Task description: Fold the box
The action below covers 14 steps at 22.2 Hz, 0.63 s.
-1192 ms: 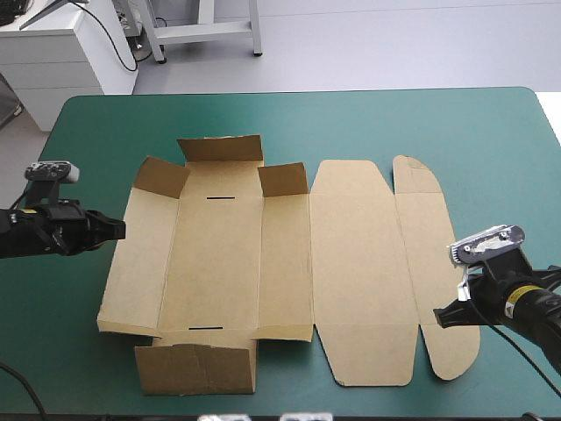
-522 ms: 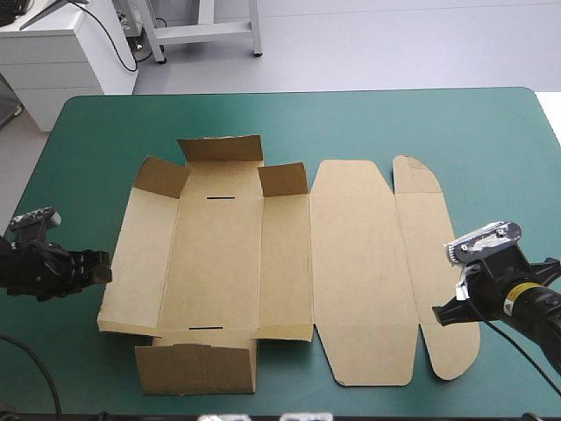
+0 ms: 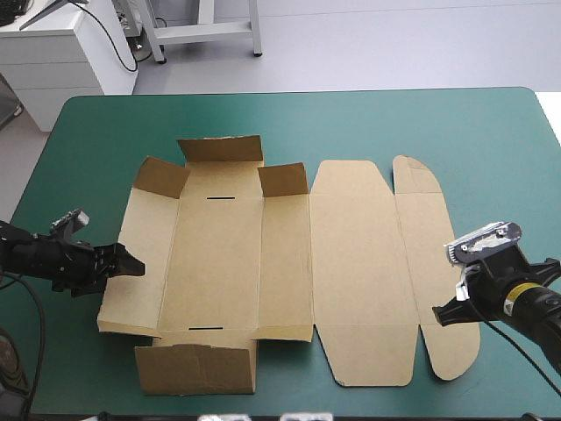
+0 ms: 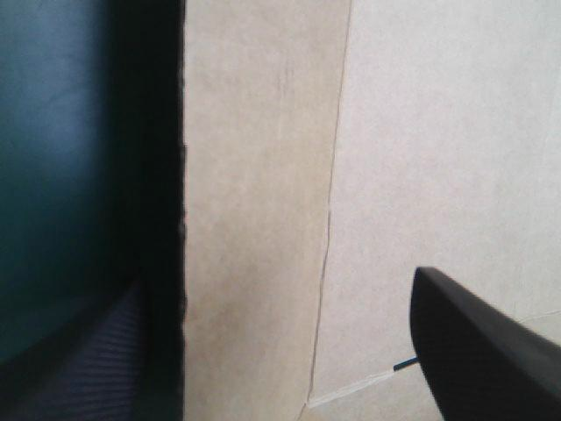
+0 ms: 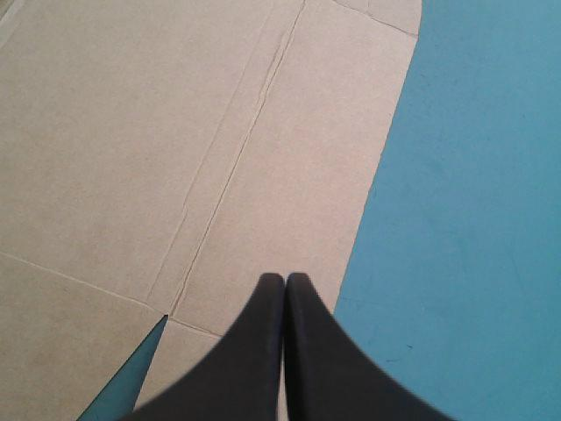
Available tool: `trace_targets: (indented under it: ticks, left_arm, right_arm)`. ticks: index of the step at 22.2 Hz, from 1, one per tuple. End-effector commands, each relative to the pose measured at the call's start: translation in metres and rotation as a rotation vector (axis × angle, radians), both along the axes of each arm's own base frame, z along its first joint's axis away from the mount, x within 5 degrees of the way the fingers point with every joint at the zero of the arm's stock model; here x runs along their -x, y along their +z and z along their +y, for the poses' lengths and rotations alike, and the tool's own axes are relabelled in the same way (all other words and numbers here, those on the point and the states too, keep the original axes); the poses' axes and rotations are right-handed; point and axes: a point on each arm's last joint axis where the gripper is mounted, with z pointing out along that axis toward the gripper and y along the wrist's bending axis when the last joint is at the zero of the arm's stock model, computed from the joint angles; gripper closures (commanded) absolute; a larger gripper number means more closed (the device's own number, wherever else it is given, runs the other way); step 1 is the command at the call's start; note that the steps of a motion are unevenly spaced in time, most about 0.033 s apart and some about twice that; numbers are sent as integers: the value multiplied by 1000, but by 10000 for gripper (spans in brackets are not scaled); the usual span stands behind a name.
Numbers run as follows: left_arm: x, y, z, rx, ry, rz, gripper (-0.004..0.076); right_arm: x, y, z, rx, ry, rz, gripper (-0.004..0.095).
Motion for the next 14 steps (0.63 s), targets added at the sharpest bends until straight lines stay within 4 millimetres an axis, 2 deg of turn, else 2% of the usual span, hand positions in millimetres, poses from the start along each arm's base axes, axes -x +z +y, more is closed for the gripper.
trace_targets:
  ticks: [1, 6, 11, 14]
  left_arm:
    - [-1, 9, -5, 100, -31, -1, 149]
    - [-2, 8, -7, 108, -23, 5, 156]
    - [-7, 8, -33, 108, -114, 24, 216]
    - [-8, 8, -40, 110, -125, 42, 216]
  right_arm:
    - [-3, 12, -1, -5, 5, -89, 929]
    - [-3, 12, -1, -6, 4, -86, 929]
    - [-2, 12, -1, -5, 4, -83, 929]
    - [-2, 12, -1, -5, 4, -83, 929]
